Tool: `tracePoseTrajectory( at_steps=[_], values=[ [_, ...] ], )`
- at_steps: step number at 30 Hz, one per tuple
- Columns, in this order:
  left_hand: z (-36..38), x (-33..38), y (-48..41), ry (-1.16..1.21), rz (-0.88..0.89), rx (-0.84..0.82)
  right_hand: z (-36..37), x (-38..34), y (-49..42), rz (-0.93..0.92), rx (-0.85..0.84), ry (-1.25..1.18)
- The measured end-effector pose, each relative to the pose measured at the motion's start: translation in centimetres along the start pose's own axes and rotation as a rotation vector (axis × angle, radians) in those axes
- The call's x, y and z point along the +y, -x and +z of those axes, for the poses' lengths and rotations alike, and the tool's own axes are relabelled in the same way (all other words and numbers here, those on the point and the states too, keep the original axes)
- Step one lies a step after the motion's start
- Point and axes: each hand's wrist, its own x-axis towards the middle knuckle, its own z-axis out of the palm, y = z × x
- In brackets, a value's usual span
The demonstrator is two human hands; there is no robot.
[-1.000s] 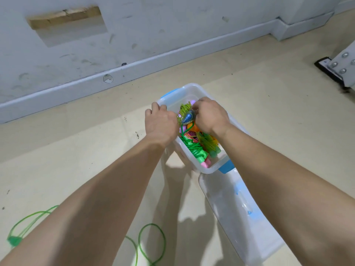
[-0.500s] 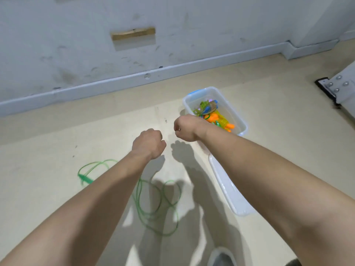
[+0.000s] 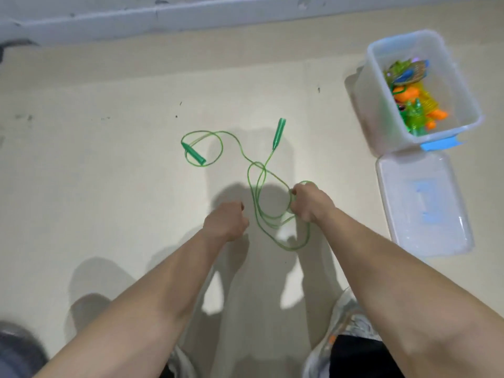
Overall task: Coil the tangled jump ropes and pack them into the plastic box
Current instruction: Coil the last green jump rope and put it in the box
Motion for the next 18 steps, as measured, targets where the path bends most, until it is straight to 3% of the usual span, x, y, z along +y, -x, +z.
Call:
tracePoseTrajectory(
  at_steps=[2,4,8,11,14,18],
  values=[
    [0.8,-0.1,-1.8,0.091,-0.030,0.049,1.7,0.5,-0.6,0.046,0.069,-0.080],
    [0.5,-0.4,-4.1,0.153,-0.031,0.218,2.4,0.4,-1.6,0.048,0.195,-0.113],
    [-2.2,-2.8,-9.3,-0.206,-0.005,0.650,1.2,-2.0,-5.8,-0.129,0.347,-0.086],
    [-4.1,-4.7,-12.7,-0.092,-0.093,0.625,-1.0,-5.0,-10.2,-0.148,0.376,-0.124],
    [-4.9,-5.6,-14.4,0.080,-0.163,0.582,-2.6,-7.1,-13.8,-0.028,0.408,-0.201],
    [-4.7,-6.4,-14.2,0.149,-0.121,0.597,-3.6,-7.3,-15.3,0.048,0.356,-0.254]
  ],
)
